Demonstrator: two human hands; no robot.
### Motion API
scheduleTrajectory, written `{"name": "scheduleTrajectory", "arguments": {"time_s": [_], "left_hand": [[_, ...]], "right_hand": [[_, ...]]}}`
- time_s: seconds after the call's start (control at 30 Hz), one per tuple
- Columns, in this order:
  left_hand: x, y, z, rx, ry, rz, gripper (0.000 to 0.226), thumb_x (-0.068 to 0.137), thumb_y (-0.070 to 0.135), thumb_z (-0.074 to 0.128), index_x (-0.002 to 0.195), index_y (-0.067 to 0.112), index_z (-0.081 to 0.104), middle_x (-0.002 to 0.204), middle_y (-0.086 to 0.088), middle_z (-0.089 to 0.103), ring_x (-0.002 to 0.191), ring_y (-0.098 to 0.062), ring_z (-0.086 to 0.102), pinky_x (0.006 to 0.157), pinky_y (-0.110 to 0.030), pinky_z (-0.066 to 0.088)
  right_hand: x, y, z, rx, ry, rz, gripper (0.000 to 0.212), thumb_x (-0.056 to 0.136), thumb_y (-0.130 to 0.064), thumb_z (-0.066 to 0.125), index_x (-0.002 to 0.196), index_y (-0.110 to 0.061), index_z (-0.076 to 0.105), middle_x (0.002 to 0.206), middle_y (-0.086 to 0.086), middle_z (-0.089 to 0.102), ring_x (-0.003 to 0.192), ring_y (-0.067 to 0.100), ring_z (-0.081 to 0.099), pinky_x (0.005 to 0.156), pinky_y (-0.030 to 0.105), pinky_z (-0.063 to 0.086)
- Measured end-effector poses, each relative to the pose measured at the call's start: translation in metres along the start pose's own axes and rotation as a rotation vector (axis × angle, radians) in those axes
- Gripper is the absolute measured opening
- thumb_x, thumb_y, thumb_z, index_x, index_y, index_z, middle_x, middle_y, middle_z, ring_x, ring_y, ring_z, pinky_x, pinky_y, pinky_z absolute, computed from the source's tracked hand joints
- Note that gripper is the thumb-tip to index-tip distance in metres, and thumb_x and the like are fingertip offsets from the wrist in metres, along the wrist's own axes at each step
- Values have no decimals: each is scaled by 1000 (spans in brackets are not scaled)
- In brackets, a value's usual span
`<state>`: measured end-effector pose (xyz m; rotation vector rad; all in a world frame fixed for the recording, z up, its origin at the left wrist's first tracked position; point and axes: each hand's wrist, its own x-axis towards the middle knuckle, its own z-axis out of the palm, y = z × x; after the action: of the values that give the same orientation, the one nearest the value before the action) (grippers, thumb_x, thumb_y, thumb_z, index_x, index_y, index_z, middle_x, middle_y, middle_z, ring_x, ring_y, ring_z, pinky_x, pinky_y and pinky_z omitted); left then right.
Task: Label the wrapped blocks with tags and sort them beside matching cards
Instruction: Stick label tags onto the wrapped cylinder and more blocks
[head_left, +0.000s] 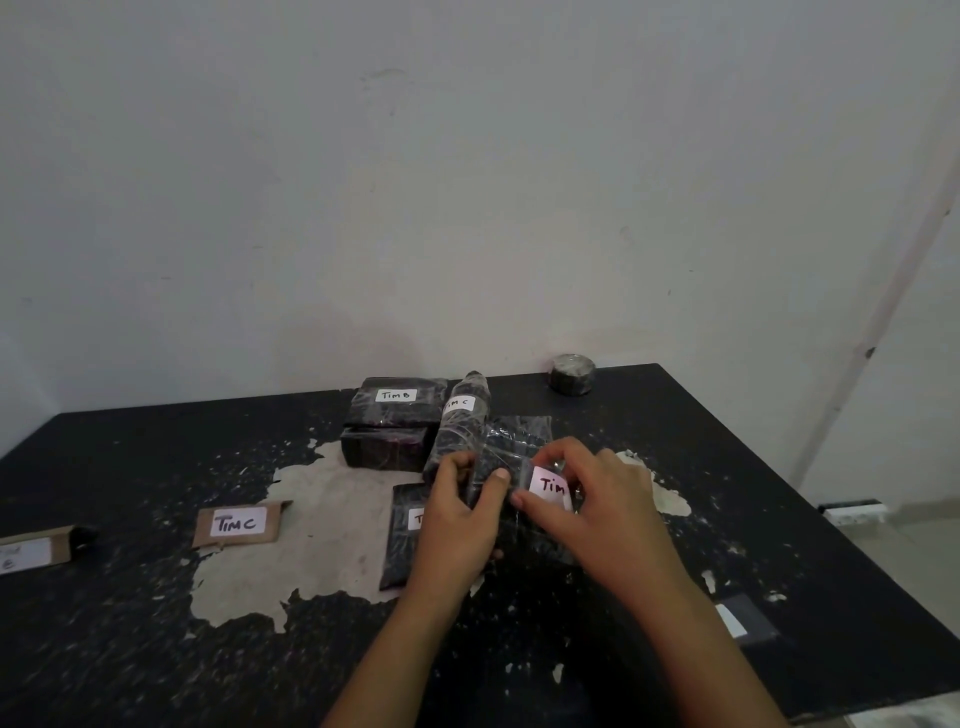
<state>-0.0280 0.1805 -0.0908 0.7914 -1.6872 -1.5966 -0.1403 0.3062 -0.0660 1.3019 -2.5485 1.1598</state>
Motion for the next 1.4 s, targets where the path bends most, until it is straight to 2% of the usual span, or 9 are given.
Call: {"name": "scheduleTrajectory", "arguments": {"time_s": [0.07, 0.17, 0.33, 0.63, 0.8, 0.93, 1.07, 1.17, 1.4], "left_hand": [[-1, 1, 0, 0, -20, 6, 12, 106, 36, 66, 110, 42, 56, 106, 20, 68, 86, 7, 70, 64, -15, 58], [-1, -1, 0, -1, -34, 21, 22, 100, 50, 71, 116, 42, 58, 120, 17, 68, 96, 12, 68, 73, -13, 54], [4, -10, 1, -82, -14, 33, 78, 57, 76, 95, 121, 48, 59, 138, 7, 63, 120, -12, 72, 89, -34, 67], [2, -12, 2, -164, -18, -3, 42, 87, 35, 90, 120, 37, 63, 130, 9, 68, 99, -5, 77, 70, -24, 64], [1, -13, -1, -120, 29, 25, 43, 81, 51, 89, 115, 40, 65, 122, 10, 75, 106, -13, 77, 86, -44, 68], [-3, -13, -2, -135, 44, 41, 37, 92, 35, 85, 121, 33, 63, 118, 10, 77, 98, -7, 78, 67, -23, 63], [-6, -7, -2, -161, 76, 40, 37, 94, 36, 84, 123, 33, 60, 116, 7, 77, 94, -10, 80, 69, -30, 66], [-8, -4, -3, -187, 95, 65, 37, 97, 29, 81, 127, 29, 59, 116, 5, 77, 92, -8, 79, 64, -20, 61], [-9, 0, -1, -220, 126, 63, 40, 98, 30, 80, 130, 27, 57, 114, 2, 79, 91, -12, 81, 64, -28, 65]], "right_hand": [[-1, -2, -1, -3, 2, -28, 32, 89, -70, 74, 109, -52, 57, 90, -24, 57, 98, 1, 51, 96, 31, 30], [-2, -2, 0, -10, 11, -54, 29, 91, -67, 74, 109, -49, 59, 88, -27, 58, 96, -6, 52, 97, 30, 28], [0, -3, 1, -24, -29, -49, 24, 94, -57, 72, 113, -49, 59, 89, -26, 59, 96, -6, 52, 104, 32, 29], [-2, -1, 4, 21, -44, -48, 27, 92, -60, 74, 112, -49, 60, 91, -24, 63, 99, -7, 52, 103, 31, 33], [-1, 2, 5, 80, -57, -28, 25, 92, -52, 71, 115, -52, 62, 88, -18, 65, 93, 0, 58, 100, 44, 50], [-3, 8, 8, 211, -49, 56, 28, 87, -62, 63, 114, -58, 62, 97, -16, 71, 88, 11, 66, 93, 53, 59], [-3, 11, 11, 376, 36, 94, 2, 100, -44, 72, 98, -43, 73, 89, -9, 76, 78, 18, 70, 75, 48, 63], [-1, 10, 8, 498, 101, 169, 9, 101, -33, 77, 93, -33, 77, 87, -3, 77, 82, 21, 72, 77, 45, 62], [1, 9, 3, 599, 92, 256, 10, 100, -34, 78, 93, -27, 81, 91, -11, 82, 85, 10, 78, 81, 42, 67]]}}
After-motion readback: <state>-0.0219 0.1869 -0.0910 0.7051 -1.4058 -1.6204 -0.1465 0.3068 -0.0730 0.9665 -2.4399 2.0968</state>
